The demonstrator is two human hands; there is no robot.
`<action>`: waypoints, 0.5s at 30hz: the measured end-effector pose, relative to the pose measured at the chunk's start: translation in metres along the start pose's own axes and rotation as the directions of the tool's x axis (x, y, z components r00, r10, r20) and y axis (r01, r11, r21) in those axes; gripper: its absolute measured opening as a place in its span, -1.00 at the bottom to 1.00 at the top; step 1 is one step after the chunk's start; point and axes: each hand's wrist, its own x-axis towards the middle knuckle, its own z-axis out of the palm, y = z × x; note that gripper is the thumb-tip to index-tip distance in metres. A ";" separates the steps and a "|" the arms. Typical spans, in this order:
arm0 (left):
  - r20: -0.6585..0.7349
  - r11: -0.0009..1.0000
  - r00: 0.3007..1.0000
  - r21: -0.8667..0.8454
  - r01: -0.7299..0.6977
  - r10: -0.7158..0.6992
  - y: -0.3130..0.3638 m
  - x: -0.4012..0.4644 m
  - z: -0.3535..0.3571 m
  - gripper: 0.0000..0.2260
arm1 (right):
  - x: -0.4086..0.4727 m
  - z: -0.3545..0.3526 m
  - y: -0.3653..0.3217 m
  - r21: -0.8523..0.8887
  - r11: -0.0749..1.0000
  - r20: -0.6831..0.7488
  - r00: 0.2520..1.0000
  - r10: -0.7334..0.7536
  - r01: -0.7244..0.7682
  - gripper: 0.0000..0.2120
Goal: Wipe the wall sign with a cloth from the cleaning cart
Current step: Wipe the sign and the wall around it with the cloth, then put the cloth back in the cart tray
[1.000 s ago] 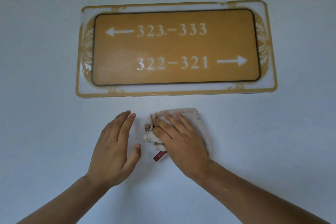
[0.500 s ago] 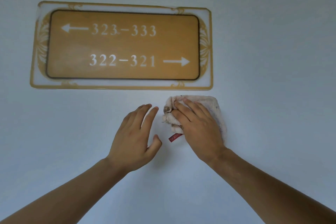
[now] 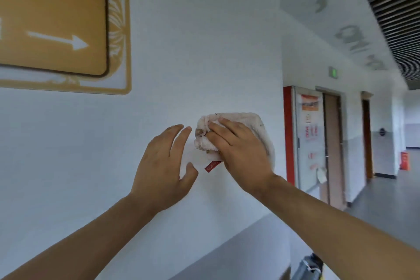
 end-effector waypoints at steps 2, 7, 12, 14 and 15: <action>-0.019 0.992 1.000 -0.123 -0.004 0.002 0.022 0.006 0.029 -0.41 | -0.021 -0.017 0.027 -0.092 0.995 0.052 0.997 0.050 -0.045 -0.54; 0.011 0.955 0.999 -0.293 -0.033 0.038 0.078 0.015 0.092 -0.41 | -0.074 -0.059 0.078 -0.244 0.966 0.114 0.986 0.119 -0.089 -0.53; 0.009 0.900 0.994 -0.426 -0.092 0.106 0.160 0.027 0.142 -0.42 | -0.135 -0.102 0.125 -0.333 0.932 0.165 0.965 0.204 -0.140 -0.55; 0.010 0.877 0.990 -0.465 -0.117 0.137 0.197 0.026 0.161 -0.41 | -0.164 -0.117 0.147 -0.355 0.920 0.172 0.956 0.238 -0.165 -0.58; 0.021 0.869 0.988 -0.478 -0.126 0.155 0.212 0.026 0.169 -0.40 | -0.177 -0.124 0.157 -0.361 0.915 0.175 0.951 0.255 -0.179 -0.59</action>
